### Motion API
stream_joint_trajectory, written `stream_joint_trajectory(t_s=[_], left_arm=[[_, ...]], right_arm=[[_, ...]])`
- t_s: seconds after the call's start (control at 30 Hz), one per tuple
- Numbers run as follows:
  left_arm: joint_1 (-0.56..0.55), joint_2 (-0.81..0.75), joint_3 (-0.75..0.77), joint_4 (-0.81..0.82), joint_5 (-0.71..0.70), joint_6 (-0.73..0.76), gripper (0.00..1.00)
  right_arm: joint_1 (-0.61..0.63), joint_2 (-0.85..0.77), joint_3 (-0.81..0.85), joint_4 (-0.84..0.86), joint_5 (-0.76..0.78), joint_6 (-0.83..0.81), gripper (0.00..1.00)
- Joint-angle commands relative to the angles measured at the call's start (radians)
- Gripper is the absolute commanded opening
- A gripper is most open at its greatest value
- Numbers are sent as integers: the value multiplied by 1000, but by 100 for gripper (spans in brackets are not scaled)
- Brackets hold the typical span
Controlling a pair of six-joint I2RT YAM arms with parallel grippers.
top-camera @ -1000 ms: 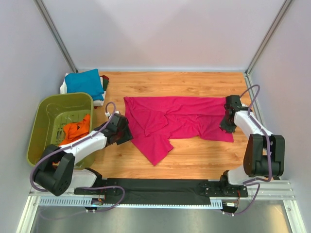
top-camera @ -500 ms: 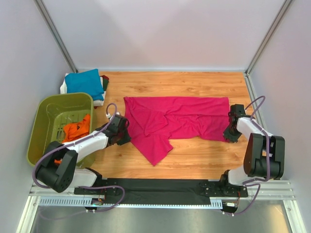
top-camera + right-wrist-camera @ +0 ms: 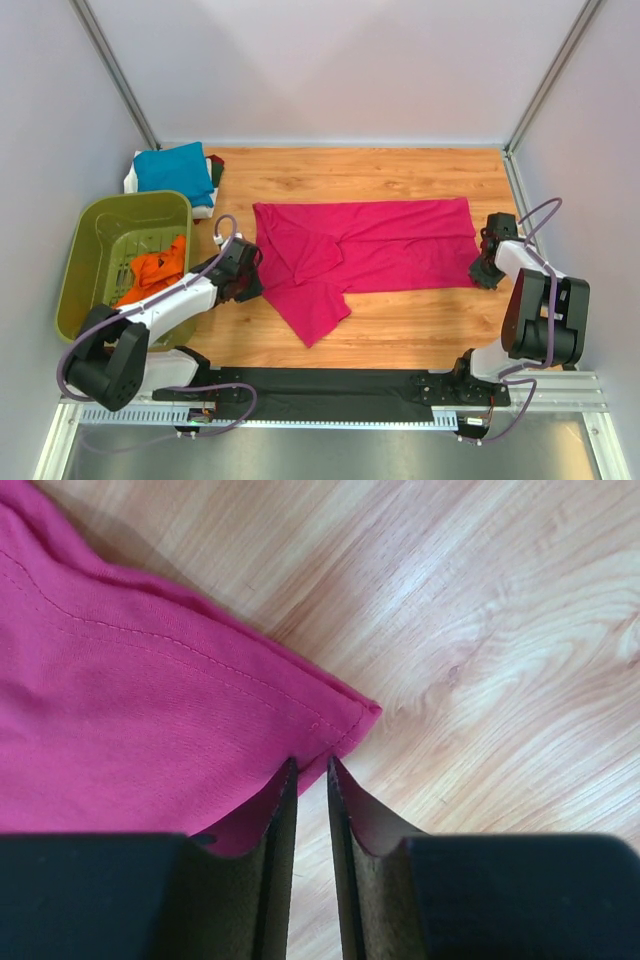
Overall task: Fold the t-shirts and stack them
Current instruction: Fold the tshirt
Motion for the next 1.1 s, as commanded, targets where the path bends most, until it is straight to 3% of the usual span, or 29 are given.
stream_joint_trajectory(t_s=[0.0,0.1,0.17,0.2,0.23,0.3,0.33,0.37,0.53,0.67,0.77,0.87,1.07], left_arm=[[5,-45,10,-56,-34,59,0],[5,-51,30,-55,-3,85,0],[5,-68,48,-73,38,93,9],[5,-80,65,-87,54,98,18],[2,-96,73,-102,71,93,39],[2,-151,85,-142,81,78,56],[-2,-172,85,-154,94,43,62],[-17,-215,74,-166,104,27,64],[-179,-338,-8,-171,73,-176,64],[-288,-445,-120,-128,14,-391,63],[-377,-472,-174,-67,-62,-473,61],[-471,-421,-148,-90,-165,-551,60],[-537,-302,-134,-64,-161,-592,59]], right_arm=[[-11,18,-17,20,3,-15,19],[-11,-19,-18,6,-18,-22,20],[-11,-85,-8,-20,-44,-28,24],[-11,-139,-3,-29,-57,-28,31],[-11,-168,0,-47,-69,-27,36],[-11,-226,6,-63,-95,-19,50],[-11,-278,9,-84,-88,-5,62],[-11,-321,12,-102,-65,1,74],[-50,-395,-29,-81,-12,53,91],[-143,-371,-81,-9,-60,71,94],[-183,-337,-107,31,-89,62,93],[-197,-328,-144,69,-110,61,89],[-200,-316,-198,187,-175,64,73]])
